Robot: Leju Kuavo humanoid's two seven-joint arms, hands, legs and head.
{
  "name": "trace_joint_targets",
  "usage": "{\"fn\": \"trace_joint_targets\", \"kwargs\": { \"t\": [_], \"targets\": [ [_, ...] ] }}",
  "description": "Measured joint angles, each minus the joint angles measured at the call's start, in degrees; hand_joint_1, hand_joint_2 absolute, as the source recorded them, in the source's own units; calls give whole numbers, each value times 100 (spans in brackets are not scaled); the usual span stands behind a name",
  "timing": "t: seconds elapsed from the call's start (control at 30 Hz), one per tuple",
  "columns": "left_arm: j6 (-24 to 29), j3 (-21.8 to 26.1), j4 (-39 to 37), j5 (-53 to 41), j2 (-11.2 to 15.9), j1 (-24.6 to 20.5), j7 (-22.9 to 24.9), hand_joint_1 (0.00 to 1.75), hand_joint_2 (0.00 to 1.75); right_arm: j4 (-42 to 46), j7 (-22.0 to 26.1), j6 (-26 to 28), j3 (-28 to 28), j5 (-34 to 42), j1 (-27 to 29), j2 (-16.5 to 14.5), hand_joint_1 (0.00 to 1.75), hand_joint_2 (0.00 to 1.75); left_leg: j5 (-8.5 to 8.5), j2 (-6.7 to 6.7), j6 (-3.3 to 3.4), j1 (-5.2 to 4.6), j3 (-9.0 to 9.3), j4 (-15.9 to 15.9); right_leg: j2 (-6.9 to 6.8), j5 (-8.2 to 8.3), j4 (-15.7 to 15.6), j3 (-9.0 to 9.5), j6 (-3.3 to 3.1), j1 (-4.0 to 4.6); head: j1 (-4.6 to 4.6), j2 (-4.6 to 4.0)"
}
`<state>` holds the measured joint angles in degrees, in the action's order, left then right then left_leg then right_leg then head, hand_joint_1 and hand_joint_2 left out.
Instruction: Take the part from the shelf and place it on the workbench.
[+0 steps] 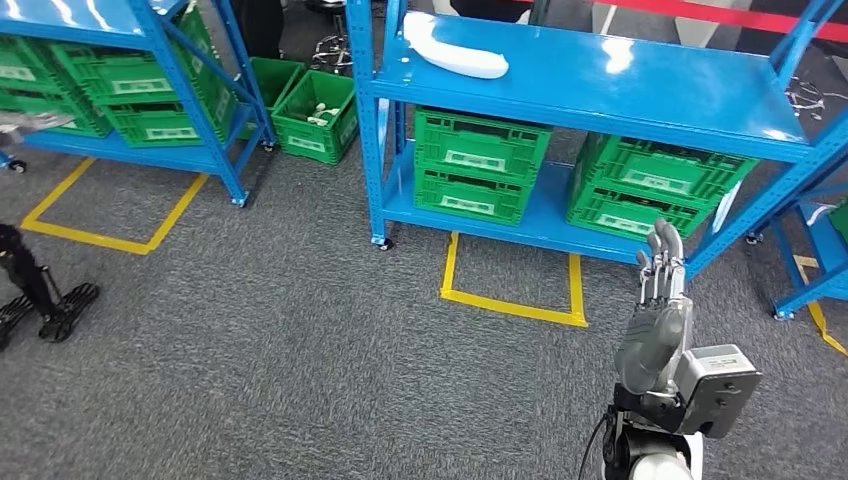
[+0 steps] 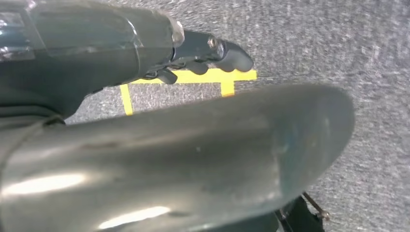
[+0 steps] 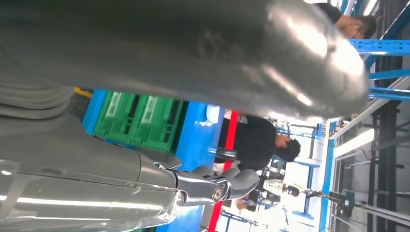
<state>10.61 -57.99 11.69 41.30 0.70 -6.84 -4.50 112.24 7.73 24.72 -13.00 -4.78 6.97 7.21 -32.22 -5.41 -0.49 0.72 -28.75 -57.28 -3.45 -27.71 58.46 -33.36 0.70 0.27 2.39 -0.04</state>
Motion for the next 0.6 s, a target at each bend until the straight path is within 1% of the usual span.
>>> {"fn": "trace_joint_targets", "kwargs": {
  "t": [0.03, 0.07, 0.1, 0.13, 0.17, 0.2, 0.23, 0.27, 0.3, 0.33, 0.37, 0.4, 0.43, 0.47, 0.5, 0.53, 0.6],
  "targets": [
    [1, 0, 0, 0, 0, -4, -6, 0, 0, -1, 2, -8, 0, 1, -2, 0, 0, 0, -13, -46, -28, -9, 9, 8, -25, -42, -49, 22, -37, 27, -1, 0],
    [1, 0, 0, 1, 0, -7, -11, 0, 0, 0, 3, -17, 1, 3, -6, 1, 0, 0, -22, -99, -56, -15, 30, 18, 19, -47, -72, 18, -71, 33, 2, 0],
    [1, 0, 0, 3, 0, -11, -13, 0, 0, 0, 3, -29, 1, 5, -9, 1, 0, 0, -47, -104, -85, -12, 51, 27, 69, -43, -87, 25, -100, 18, 1, 0],
    [1, 0, 1, 8, 1, -19, -16, 0, 0, 1, 3, -42, 0, 8, -24, 0, 0, 0, -100, 17, -110, -5, 53, -15, 122, -36, -112, 41, -129, 1, -15, 0],
    [1, 0, 1, 13, 1, -27, -17, 0, 0, -1, 2, -56, -1, 12, -51, -1, 0, 0, -203, 187, -130, 1, -3, -167, 173, -25, -139, 59, -158, -17, -34, 0],
    [1, 0, 1, 18, 2, -34, -17, 0, 0, -6, 2, -69, -2, 15, -78, -1, 0, 0, -353, 383, -143, 11, -136, -441, 223, -20, -158, 77, -183, -32, -70, 0],
    [1, 0, 1, 24, 2, -36, -12, 0, 0, -14, 1, -76, -3, 20, -101, -3, 0, 0, -522, 540, -146, 15, -341, -830, 279, -24, -161, 80, -202, -28, -114, 0],
    [1, 0, 1, 28, 2, -29, -3, 0, 0, -23, 0, -79, -4, 27, -115, -4, 0, 0, -663, 579, -144, 15, -576, -1230, 345, -31, -157, 81, -218, -22, -145, 0],
    [0, 0, 0, 32, 2, -19, 6, 0, 0, -30, -1, -79, -5, 34, -118, -6, 0, 0, -715, 582, -141, 15, -772, -1518, 420, -39, -152, 84, -228, -14, -171, 0],
    [0, 0, 0, 35, 2, -8, 15, 0, 0, -38, -1, -79, -7, 42, -119, -8, 0, 0, -647, 578, -133, 14, -886, -1618, 502, -49, -144, 91, -233, -8, -188, 0],
    [-1, 0, 0, 37, 2, -1, 18, 0, 0, -46, -2, -79, -7, 48, -120, -8, 0, 0, -455, 588, -117, 13, -885, -1481, 584, -63, -134, 105, -232, -5, -204, 0],
    [-1, 0, 0, 37, 2, 2, 20, 0, 0, -54, -2, -79, -7, 51, -123, -8, 0, 0, -180, 633, -94, 13, -790, -1156, 657, -82, -122, 125, -226, -4, -227, 0],
    [-1, 0, 0, 38, 7, 2, 20, 0, 0, -62, -2, -79, -7, 52, -123, -10, 0, 0, 44, 702, -60, 13, -661, -803, 716, -104, -111, 142, -216, -8, -248, 0],
    [0, 0, 0, 38, 14, 0, 20, 0, 0, -68, -2, -80, -7, 52, -126, -12, 0, 0, 199, 767, -31, 10, -538, -483, 775, -127, -90, 148, -200, -8, -268, 0],
    [0, 0, 0, 38, 21, -5, 21, 0, 0, -73, -2, -80, -7, 52, -125, -14, 0, 0, 255, 814, -5, 1, -453, -279, 818, -141, -74, 138, -175, -15, -284, 0],
    [1, 0, 0, 38, 27, -10, 23, 0, 0, -76, -2, -81, -7, 53, -125, -17, 0, 0, 232, 825, 11, -5, -417, -195, 851, -153, -58, 121, -152, -22, -284, 0],
    [1, 0, 0, 38, 30, -18, 28, 0, 0, -78, -2, -81, -9, 53, -122, -22, 0, 0, 209, 800, 14, -22, -395, -138, 881, -162, -48, 103, -125, -39, -275, 0]
  ]
}}
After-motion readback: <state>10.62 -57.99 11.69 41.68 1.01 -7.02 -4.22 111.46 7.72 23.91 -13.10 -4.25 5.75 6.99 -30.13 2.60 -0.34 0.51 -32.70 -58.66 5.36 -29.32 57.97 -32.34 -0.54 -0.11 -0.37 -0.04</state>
